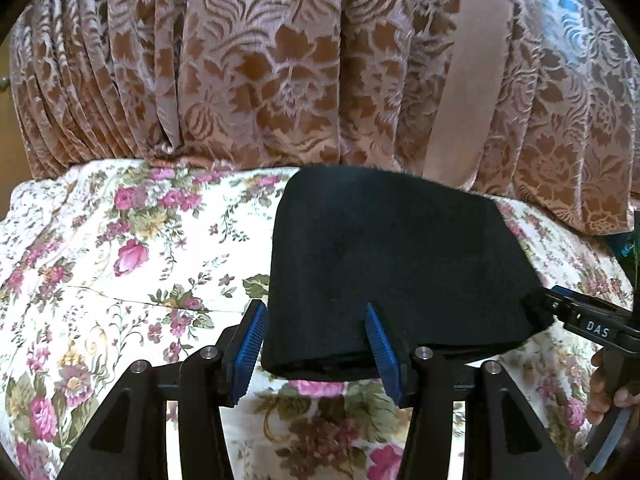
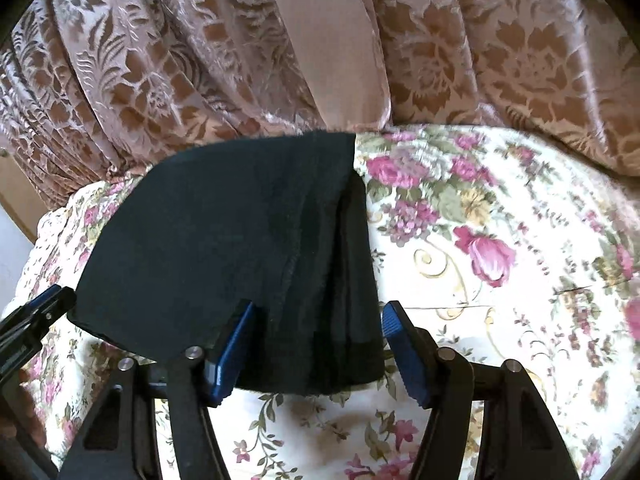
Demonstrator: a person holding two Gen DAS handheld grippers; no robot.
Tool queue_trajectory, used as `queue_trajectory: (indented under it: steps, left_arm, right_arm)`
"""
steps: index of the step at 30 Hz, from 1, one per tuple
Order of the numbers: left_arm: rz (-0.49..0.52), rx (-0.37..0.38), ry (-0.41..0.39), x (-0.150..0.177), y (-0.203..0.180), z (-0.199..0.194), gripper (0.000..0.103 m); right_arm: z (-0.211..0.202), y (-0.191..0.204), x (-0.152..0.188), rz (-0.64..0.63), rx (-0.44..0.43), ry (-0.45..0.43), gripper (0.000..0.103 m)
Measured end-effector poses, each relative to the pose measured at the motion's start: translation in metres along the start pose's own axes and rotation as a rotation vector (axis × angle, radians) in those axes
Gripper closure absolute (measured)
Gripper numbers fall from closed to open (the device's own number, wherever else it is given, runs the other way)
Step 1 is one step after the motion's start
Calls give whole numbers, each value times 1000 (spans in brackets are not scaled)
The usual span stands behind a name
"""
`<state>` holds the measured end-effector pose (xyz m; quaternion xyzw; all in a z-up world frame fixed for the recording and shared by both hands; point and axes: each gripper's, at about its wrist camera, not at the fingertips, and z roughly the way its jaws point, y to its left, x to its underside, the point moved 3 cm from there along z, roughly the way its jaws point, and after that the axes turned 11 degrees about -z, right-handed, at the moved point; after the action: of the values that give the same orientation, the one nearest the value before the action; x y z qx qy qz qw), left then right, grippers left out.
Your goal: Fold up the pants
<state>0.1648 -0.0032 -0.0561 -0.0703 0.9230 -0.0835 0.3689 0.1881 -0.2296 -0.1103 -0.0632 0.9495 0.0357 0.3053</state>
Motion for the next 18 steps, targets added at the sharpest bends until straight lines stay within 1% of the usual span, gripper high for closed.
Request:
queue_trajectory:
  steps: [8, 14, 18]
  left_arm:
    - [-6, -6, -56, 14, -10, -48, 50]
    - [-36, -4, -59, 36, -8, -73, 50]
    - [-29, -30, -70, 50, -8, -87, 49]
  right_arm:
    - [-45, 25, 7, 14, 29, -86, 36]
    - [-72, 54, 29, 14, 72, -111, 36]
    - [-83, 72, 44, -9, 90, -114, 36]
